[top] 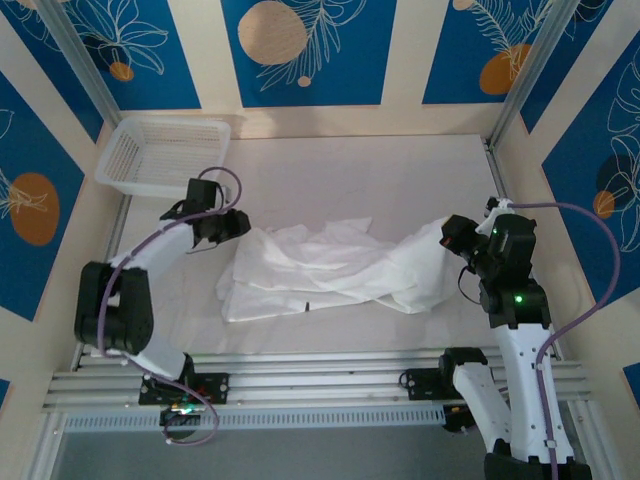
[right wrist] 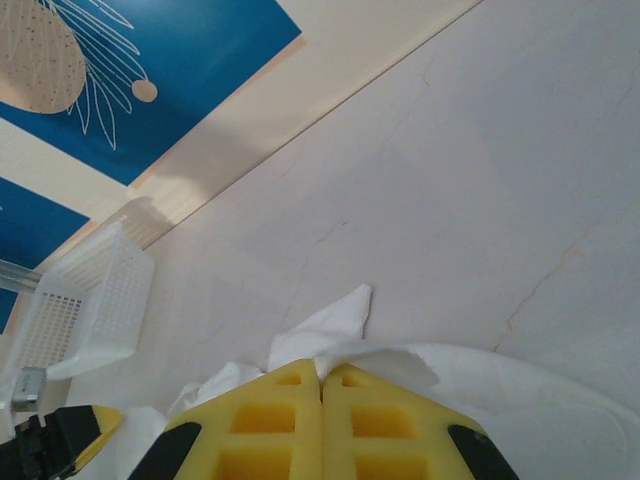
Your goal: Fold the inside-out t-shirt
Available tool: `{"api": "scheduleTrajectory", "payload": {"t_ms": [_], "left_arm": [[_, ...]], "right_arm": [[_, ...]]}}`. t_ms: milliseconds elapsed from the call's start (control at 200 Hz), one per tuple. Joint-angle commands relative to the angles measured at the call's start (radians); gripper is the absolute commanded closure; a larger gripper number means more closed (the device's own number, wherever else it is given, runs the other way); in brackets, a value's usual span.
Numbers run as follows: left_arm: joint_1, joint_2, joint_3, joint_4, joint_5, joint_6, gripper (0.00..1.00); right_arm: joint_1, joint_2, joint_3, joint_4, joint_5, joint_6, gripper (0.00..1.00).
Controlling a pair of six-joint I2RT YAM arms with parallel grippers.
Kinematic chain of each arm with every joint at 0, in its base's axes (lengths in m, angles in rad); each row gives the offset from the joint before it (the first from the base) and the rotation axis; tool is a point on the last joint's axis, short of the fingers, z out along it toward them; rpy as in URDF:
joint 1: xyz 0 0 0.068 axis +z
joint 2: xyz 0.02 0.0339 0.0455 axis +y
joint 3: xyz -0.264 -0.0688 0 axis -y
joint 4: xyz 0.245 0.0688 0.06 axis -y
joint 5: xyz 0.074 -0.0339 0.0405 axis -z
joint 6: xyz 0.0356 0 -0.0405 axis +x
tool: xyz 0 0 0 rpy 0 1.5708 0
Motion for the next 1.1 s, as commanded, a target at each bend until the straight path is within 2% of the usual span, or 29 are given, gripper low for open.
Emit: {"api": "scheduleTrajectory", "payload": {"t_ms": [0,165,270,410,555,665,935,1090], "left_arm": [[0.019,-0.108,-0.07,-0.083,-0.071,0.004,0.69],[0.038,-0.152,-0.164,-0.06,0.019,-0.011,0.67],[0.041,-0.128,-0.189,-0.012,0.082,-0.014,0.65],[0.041,-0.079,-0.197,0.032,0.101,-0.015,0.63],[0.041,-0.033,-0.203,0.059,0.153,-0.016,0.66],[0.041,-0.04,-0.206,0.043,0.145,-0.013,0.7],[0.041,-0.11,-0.234,-0.017,0.131,-0.011,0.7],[0.041,-0.095,-0.252,0.0,0.131,-0.035,0.71]], "right_arm": [[-0.007,-0.004,-0.006,0.026,-0.031,0.004,1.0],[-0.007,0.006,-0.004,0.035,-0.045,0.009,1.0],[-0.006,0.009,-0.004,0.039,-0.052,0.012,1.0],[-0.006,0.006,-0.003,0.033,-0.058,0.016,1.0],[-0.006,0.0,0.0,0.021,-0.053,0.012,1.0],[-0.006,-0.005,-0.006,0.021,-0.052,0.018,1.0],[-0.006,0.0,-0.013,0.034,-0.068,0.035,1.0],[-0.006,-0.003,-0.014,0.029,-0.068,0.033,1.0]]}}
